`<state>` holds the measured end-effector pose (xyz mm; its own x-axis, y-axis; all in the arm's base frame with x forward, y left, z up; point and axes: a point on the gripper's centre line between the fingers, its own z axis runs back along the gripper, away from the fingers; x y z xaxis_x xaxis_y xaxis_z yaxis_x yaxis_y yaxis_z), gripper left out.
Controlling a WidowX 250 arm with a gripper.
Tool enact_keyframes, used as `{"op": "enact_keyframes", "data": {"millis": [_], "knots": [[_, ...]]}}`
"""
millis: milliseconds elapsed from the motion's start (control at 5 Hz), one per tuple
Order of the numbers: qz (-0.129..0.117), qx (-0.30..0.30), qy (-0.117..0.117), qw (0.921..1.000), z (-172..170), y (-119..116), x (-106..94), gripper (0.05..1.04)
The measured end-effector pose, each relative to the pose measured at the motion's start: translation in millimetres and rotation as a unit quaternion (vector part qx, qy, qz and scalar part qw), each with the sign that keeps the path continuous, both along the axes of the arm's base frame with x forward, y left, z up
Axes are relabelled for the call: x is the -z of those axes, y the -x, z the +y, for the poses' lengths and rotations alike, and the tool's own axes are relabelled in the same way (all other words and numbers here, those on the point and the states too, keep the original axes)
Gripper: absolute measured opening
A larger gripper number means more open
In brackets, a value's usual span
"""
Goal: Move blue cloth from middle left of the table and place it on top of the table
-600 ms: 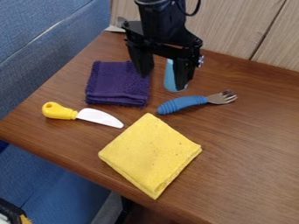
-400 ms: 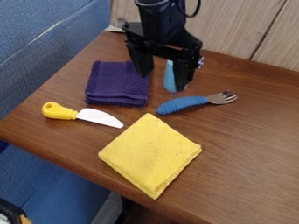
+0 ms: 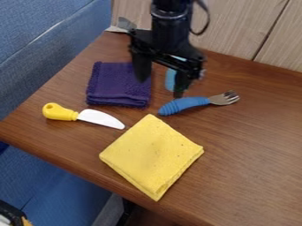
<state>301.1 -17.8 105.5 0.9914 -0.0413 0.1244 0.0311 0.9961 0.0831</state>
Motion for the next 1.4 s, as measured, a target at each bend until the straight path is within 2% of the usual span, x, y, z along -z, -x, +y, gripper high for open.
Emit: {"op": "enact_keyframes", "data": {"millis": [200,400,600,800,1000,1400], "knots": [[0.003,-0.044,-0.02,0.9988,23.3,-12.2,9.3,1.0],[0.017,-0.111,-0.02,0.9935,65.2,-28.1,21.1,1.0],[0.024,-0.141,-0.02,0.9895,87.1,-44.4,31.9,1.0],[0.045,-0.174,-0.028,0.9833,114.7,-54.9,50.4,1.0],[0.063,-0.175,-0.022,0.9822,118.8,-52.5,64.3,1.0],[0.061,-0.165,0.007,0.9845,120.9,-47.5,73.1,1.0]]}}
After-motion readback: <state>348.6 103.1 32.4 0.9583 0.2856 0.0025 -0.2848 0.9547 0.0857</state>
